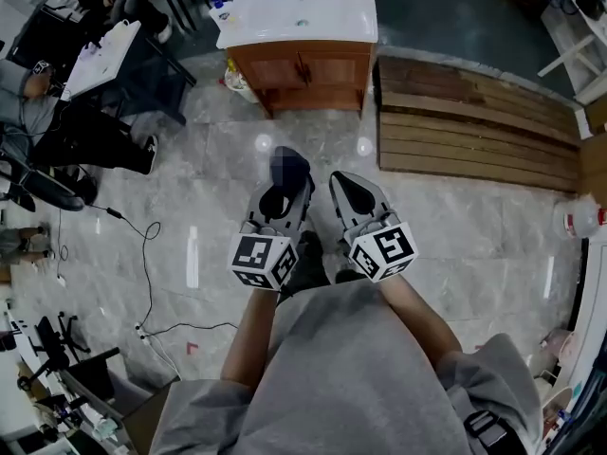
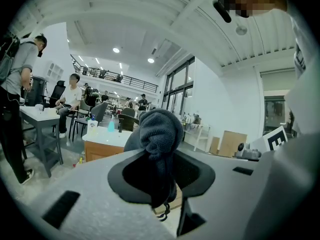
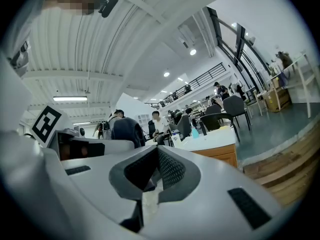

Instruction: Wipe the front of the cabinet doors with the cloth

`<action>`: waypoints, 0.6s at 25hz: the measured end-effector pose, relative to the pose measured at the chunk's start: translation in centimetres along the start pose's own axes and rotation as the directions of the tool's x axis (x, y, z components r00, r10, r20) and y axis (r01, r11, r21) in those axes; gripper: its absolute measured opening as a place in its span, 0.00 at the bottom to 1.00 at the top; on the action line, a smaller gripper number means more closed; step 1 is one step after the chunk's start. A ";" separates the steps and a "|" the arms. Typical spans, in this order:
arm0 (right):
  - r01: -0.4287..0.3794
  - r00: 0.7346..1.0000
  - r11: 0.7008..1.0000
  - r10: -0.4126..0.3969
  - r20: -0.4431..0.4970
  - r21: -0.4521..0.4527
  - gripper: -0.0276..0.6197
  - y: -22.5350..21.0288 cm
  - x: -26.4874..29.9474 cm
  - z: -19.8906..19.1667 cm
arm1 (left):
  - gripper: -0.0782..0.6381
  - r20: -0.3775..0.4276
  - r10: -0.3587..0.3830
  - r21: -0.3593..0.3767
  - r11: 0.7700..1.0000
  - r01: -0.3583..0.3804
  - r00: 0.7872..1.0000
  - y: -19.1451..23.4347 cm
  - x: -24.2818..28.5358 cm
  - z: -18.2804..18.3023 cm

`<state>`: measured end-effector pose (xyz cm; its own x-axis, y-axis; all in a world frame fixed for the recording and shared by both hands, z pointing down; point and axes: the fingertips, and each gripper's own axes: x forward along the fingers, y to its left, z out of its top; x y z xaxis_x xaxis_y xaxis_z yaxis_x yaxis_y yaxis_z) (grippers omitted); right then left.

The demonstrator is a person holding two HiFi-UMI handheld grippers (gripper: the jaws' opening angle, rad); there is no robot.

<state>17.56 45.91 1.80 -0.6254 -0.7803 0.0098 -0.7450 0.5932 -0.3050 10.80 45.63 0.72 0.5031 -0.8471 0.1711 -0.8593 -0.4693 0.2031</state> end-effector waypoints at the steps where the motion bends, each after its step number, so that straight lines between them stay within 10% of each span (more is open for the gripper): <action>1: 0.001 1.000 1.000 -0.001 -0.001 -0.001 0.06 -0.2 0.6 -0.2 | 0.25 -0.001 -0.001 -0.004 1.000 0.001 1.000 0.6 0.4 -0.1; 15: 0.038 0.999 0.999 -0.038 -0.030 0.003 0.06 -3.4 13.2 -0.8 | 0.25 -0.031 -0.021 -0.014 1.000 0.021 0.999 11.0 7.4 1.0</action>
<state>11.64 33.76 3.71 -0.6036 -0.7957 0.0498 -0.7673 0.5628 -0.3074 5.03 33.93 3.22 0.5237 -0.8289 0.1966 -0.8474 -0.4831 0.2204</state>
